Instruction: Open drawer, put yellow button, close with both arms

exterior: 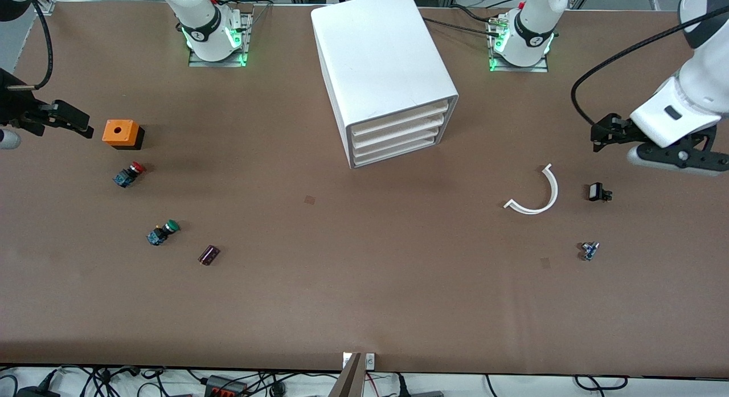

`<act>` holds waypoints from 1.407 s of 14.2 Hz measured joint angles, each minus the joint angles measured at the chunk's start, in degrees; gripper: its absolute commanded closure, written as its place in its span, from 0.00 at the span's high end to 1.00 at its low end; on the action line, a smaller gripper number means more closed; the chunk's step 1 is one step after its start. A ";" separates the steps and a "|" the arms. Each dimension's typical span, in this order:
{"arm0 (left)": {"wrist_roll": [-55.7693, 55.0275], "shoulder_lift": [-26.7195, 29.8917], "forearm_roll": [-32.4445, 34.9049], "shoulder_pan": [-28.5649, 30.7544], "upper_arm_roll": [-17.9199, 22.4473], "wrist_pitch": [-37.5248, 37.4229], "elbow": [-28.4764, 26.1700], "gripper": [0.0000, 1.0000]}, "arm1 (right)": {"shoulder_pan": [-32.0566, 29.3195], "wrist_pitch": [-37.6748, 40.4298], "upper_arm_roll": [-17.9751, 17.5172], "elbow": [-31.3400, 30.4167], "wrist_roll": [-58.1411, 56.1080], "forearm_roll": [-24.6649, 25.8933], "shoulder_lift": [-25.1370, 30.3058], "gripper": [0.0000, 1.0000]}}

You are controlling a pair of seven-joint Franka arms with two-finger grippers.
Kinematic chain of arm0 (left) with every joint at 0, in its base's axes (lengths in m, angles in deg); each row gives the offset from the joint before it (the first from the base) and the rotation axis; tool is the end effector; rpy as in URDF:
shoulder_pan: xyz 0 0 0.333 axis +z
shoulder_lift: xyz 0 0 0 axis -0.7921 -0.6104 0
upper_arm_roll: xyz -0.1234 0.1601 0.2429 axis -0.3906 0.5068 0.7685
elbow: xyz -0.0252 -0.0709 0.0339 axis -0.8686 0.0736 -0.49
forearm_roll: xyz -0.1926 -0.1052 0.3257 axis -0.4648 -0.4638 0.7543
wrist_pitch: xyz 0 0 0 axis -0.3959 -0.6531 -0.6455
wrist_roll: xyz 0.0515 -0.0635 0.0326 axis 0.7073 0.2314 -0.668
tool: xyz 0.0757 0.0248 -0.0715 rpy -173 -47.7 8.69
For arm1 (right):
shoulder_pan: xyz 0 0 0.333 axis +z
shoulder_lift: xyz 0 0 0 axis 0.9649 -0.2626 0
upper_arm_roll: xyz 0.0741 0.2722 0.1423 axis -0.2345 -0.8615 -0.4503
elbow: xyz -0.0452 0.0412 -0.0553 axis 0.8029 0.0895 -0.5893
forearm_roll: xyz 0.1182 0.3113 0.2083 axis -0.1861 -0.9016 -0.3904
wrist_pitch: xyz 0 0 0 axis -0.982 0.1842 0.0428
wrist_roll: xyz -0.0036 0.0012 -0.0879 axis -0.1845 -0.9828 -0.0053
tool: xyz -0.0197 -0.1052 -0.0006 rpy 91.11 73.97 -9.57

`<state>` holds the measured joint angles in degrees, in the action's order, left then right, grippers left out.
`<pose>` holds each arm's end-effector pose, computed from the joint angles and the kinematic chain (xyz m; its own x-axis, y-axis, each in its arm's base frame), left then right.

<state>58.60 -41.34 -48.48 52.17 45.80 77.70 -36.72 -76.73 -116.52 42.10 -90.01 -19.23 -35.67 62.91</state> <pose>0.5710 -0.0371 0.5799 0.9858 -0.1676 0.0143 -0.1664 -0.9839 -0.0649 0.5587 -0.0295 0.5859 0.9991 -0.0333 -0.0264 -0.0326 -0.9991 0.0252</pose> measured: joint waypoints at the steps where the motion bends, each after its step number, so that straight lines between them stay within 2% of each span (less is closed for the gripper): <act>1: 0.00 1.25 -1.66 -0.13 0.84 1.87 -1.66 1.00 | 0.00 0.00 0.01 0.00 0.00 0.00 0.00 1.00; 4: 0.00 2.31 -3.10 -0.42 1.32 2.61 -3.26 1.00 | -0.01 0.00 0.01 0.00 0.00 0.00 0.00 1.00; 8: -0.06 2.42 -3.15 -1.30 1.18 0.28 -2.82 1.00 | -0.01 -0.06 0.01 0.00 0.00 0.00 0.00 1.00; 20: -0.10 2.43 -3.20 -1.97 0.63 0.10 -2.01 1.00 | 0.01 -0.03 0.00 -0.01 -0.01 0.00 0.00 1.00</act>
<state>58.50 -38.91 -51.68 50.20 46.42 77.80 -38.73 -76.72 -116.54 42.10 -90.02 -19.24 -35.67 62.91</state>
